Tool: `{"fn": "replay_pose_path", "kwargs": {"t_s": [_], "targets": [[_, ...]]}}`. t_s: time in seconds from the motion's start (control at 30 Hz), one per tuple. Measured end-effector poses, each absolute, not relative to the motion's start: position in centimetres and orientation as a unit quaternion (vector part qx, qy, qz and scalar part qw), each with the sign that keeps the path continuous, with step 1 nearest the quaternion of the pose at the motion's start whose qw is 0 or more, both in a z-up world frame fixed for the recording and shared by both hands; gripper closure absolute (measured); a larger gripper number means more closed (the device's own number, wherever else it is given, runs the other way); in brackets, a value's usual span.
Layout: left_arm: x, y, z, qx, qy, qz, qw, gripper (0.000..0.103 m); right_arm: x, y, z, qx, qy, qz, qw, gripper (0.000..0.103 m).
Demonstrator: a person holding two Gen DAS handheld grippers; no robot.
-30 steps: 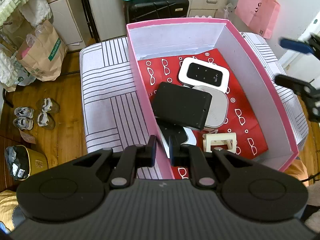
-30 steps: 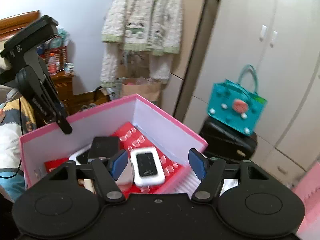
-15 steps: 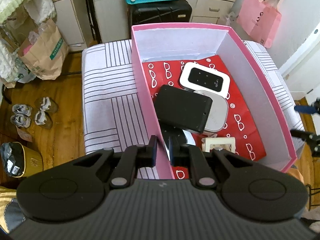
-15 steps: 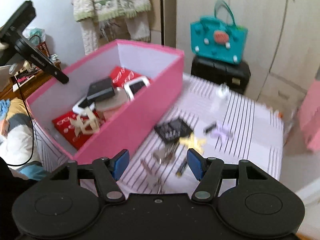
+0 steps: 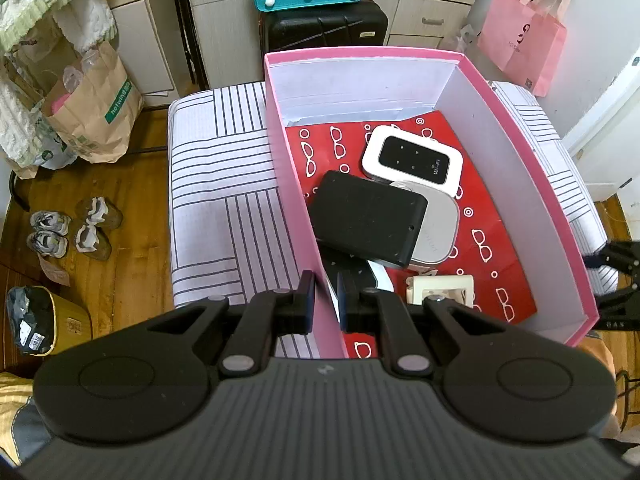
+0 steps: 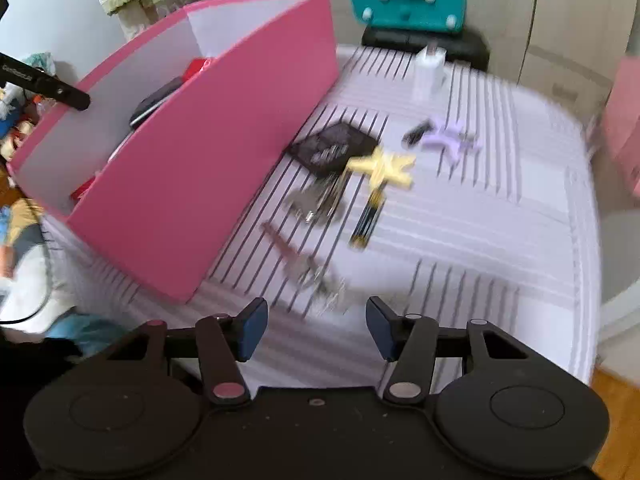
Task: Organize rigid objects
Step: 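Move the right gripper to the silver keys and grasp them, then carry the keys into the box and drop them on the silver power bank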
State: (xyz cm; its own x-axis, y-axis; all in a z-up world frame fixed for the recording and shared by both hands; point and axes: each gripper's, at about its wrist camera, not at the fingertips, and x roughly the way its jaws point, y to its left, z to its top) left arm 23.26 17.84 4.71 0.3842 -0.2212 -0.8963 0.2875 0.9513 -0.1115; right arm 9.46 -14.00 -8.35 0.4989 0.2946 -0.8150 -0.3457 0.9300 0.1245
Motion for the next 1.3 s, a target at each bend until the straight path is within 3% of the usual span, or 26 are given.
{"fn": "replay_pose_path", "kwargs": {"t_s": [0.1, 0.17, 0.47, 0.97, 1.3], "targets": [[23.3, 17.8, 4.7, 0.030, 0.533, -0.153, 0.831, 0.093, 9.9, -13.3, -8.3, -0.040, 0.454, 0.198, 0.868, 0.048], [23.3, 17.8, 4.7, 0.029, 0.534, -0.153, 0.831, 0.093, 10.4, -12.7, -8.6, -0.047, 0.459, 0.205, 0.863, 0.096], [23.1, 17.9, 4.6, 0.038, 0.530, -0.154, 0.833, 0.093, 12.0, -13.9, -3.8, 0.024, 0.441, 0.233, 0.867, 0.097], [22.9, 17.7, 4.7, 0.048, 0.525, -0.157, 0.835, 0.093, 13.2, -10.7, 6.7, 0.016, 0.356, 0.296, 0.886, 0.097], [23.3, 18.5, 4.5, 0.026, 0.529, -0.170, 0.831, 0.092, 16.4, -4.7, 5.0, -0.001, 0.375, 0.365, 0.852, 0.097]]}}
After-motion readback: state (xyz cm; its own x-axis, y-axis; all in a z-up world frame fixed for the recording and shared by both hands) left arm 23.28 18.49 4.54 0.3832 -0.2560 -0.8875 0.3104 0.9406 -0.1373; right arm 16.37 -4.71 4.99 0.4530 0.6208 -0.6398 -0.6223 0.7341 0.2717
